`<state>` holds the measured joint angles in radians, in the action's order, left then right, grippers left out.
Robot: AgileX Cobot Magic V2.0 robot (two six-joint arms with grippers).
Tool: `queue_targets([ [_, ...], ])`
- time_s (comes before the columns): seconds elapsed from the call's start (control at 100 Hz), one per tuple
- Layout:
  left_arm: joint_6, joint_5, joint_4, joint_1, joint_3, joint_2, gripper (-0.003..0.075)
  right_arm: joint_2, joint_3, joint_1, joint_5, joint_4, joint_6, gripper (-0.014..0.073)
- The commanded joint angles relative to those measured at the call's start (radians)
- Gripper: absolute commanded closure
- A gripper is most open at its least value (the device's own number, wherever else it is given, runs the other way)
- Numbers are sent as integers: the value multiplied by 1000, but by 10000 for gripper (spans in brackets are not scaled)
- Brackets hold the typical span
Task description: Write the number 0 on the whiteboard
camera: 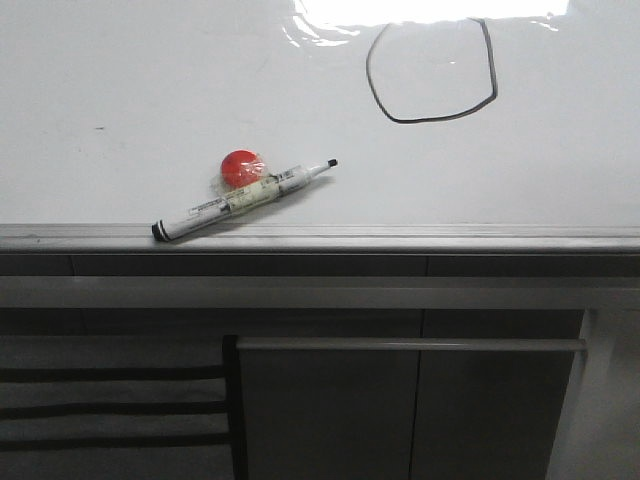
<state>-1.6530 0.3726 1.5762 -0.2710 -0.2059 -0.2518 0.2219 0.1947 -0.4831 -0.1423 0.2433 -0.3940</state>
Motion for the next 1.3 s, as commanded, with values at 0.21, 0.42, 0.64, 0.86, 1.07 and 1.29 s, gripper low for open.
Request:
queue_targets([
  [0.21,1,-7,-22,0,-29,-8,740,5,27,6,84,-4,1,641],
  [0.42,1,-7,-22,0,-29,-8,740,5,27,6,84,-4,1,641],
  [0.64,1,-7,-22,0,-22,-8,740,5,27,6,84,-4,1,641],
  [0.86,1,-5,-22,0,98,-6,740,5,27,6,84,-4,1,641],
  [1.07,19,-271,-22,0,184,-5,740,5,27,6,84,-4,1,641],
  [1.29,17,-432,-20,0,178,62,740,5,27,6,84,-4,1,641],
])
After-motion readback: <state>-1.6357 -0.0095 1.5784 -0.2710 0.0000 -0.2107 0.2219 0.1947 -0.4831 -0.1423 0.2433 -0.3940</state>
